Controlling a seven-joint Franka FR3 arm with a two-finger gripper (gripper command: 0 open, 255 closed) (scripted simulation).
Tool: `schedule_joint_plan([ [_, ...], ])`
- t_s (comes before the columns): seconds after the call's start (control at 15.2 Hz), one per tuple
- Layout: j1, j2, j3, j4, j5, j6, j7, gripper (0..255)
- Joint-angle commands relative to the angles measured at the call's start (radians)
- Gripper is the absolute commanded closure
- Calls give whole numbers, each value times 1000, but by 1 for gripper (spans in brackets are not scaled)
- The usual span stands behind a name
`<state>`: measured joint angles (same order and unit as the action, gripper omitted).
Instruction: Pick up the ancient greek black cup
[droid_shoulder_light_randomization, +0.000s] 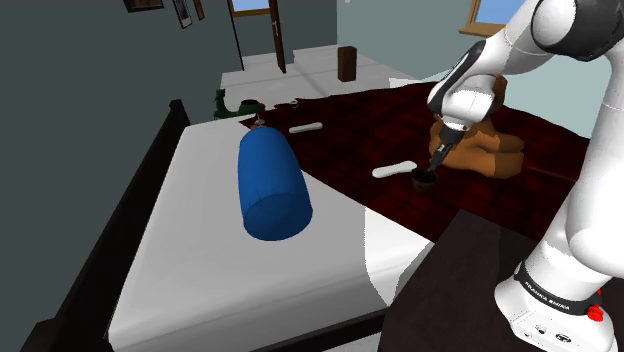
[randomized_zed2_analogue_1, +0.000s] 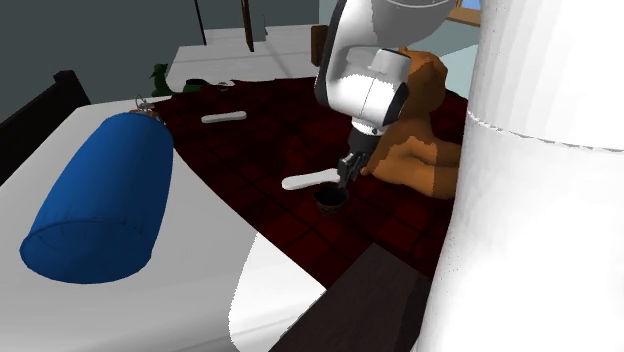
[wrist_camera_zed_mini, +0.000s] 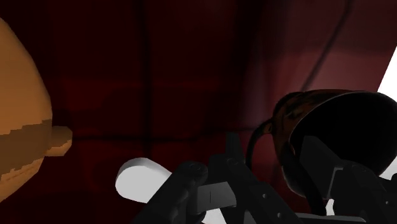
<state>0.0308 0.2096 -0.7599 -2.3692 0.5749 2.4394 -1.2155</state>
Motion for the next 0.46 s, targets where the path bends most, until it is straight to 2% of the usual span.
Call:
schedule_joint_plan([
  [0.0, 13, -29, -16, 1, -41, -15, 34, 255],
  [0.26, 33, -90, -44, 3, -124, -44, 99, 255],
  [0.4, 33, -92, -44, 3, -127, -45, 101, 255],
])
